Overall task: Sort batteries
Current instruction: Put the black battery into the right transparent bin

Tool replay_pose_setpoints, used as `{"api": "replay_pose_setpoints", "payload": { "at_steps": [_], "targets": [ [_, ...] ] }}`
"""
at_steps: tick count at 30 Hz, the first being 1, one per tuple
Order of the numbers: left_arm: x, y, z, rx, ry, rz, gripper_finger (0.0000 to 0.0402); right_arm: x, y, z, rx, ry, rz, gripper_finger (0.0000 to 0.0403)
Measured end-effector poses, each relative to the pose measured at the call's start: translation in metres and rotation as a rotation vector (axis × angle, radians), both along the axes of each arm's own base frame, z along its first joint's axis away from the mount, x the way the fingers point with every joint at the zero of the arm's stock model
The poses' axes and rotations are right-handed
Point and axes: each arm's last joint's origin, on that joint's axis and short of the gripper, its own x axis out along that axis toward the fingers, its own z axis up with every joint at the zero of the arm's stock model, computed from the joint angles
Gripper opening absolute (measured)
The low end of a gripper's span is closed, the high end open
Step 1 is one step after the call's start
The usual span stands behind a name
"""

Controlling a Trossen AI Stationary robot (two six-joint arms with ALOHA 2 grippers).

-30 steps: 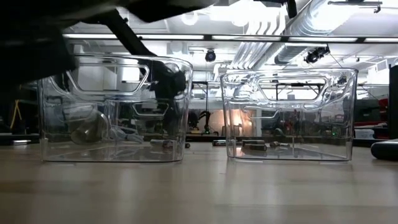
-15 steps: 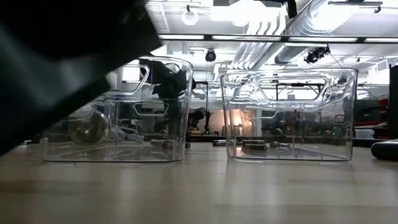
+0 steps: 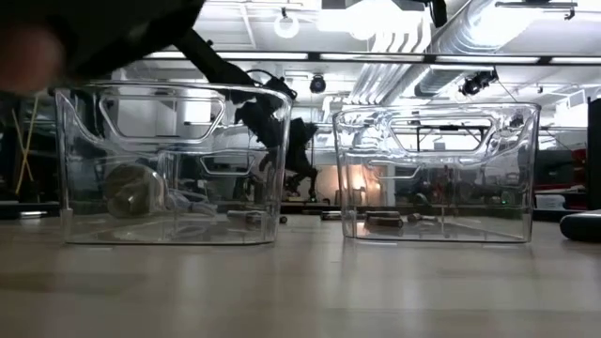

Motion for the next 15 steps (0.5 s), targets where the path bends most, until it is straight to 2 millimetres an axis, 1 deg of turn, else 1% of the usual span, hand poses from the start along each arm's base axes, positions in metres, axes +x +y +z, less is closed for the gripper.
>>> {"api": "replay_pose_setpoints", "payload": {
  "at_steps": [2, 4, 6, 11, 13, 15],
  "targets": [
    [0.001, -0.002, -0.002, 0.035, 0.043, -0.040, 0.0001, 0.000, 0.000, 0.000, 0.000, 0.001, 0.001, 0.0126],
    [0.004, -0.002, 0.002, 0.087, 0.054, -0.085, 0.0007, 0.000, 0.000, 0.000, 0.000, 0.001, 0.001, 0.0126],
    [0.006, -0.002, 0.008, 0.144, 0.063, -0.130, 0.0022, 0.000, 0.000, 0.000, -0.001, 0.001, 0.000, 0.0126],
    [0.008, -0.002, 0.006, 0.178, 0.132, -0.203, 0.0086, 0.000, 0.000, 0.000, 0.015, -0.005, -0.002, 0.0126],
    [0.008, 0.002, 0.011, 0.193, 0.129, -0.224, 0.0115, 0.000, 0.000, 0.000, 0.018, -0.006, -0.003, 0.0126],
    [0.007, 0.005, 0.008, 0.186, 0.142, -0.235, 0.0140, 0.000, 0.000, 0.000, 0.019, -0.006, -0.003, 0.0126]
  ]
}}
